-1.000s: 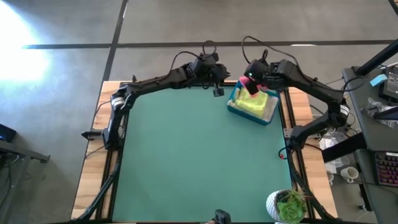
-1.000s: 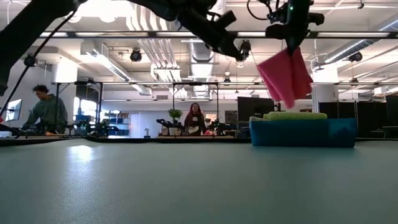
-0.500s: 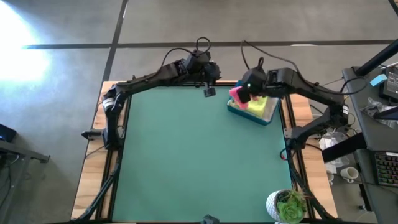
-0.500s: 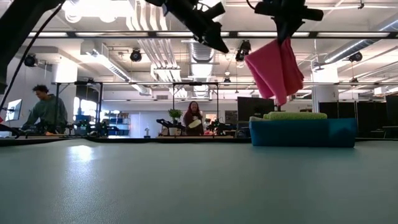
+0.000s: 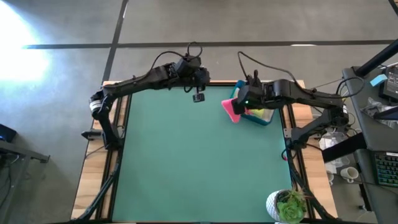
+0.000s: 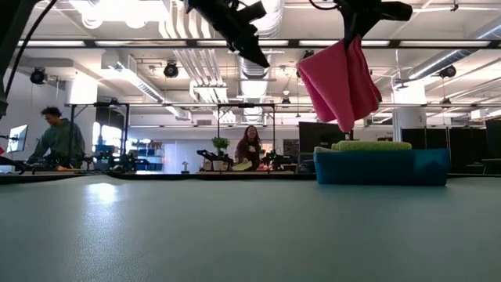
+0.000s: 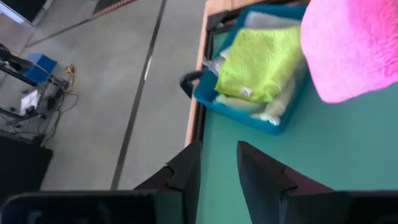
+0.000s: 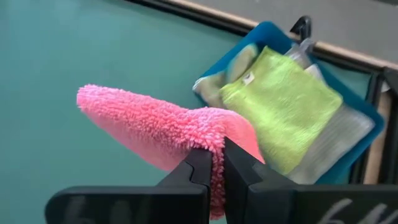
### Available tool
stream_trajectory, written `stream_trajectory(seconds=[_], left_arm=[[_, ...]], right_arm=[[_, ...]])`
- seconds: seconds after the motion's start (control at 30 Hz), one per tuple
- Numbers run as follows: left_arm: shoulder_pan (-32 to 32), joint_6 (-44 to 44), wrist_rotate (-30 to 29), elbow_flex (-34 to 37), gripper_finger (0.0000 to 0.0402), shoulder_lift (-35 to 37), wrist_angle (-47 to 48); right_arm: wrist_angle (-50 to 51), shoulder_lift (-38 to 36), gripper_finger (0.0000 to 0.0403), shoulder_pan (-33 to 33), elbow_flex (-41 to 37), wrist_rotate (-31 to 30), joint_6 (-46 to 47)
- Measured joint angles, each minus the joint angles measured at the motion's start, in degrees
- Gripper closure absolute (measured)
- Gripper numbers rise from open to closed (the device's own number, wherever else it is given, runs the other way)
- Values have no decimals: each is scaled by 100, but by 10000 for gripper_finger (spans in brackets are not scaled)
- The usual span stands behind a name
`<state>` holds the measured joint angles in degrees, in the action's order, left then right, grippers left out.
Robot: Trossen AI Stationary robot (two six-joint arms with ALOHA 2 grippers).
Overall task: Fold microfiber towels
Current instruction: Put the folded pink microfiber cloth into the blue bin
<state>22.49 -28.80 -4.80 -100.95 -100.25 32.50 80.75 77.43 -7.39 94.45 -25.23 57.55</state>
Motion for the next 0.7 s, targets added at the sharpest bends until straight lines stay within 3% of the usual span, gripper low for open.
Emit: stream_trajectory(seconds=[0.3, 0.5, 0.7], left_arm=[[-64, -4, 25, 908, 313, 441, -275], [-116, -4, 573, 1347, 313, 573, -779], [-183, -7, 1061, 1347, 313, 558, -868]], right_arm=[[-17, 459, 394, 242, -9, 172, 298], [-42, 553, 394, 242, -9, 171, 145], [-60, 557, 394, 240, -9, 170, -46]])
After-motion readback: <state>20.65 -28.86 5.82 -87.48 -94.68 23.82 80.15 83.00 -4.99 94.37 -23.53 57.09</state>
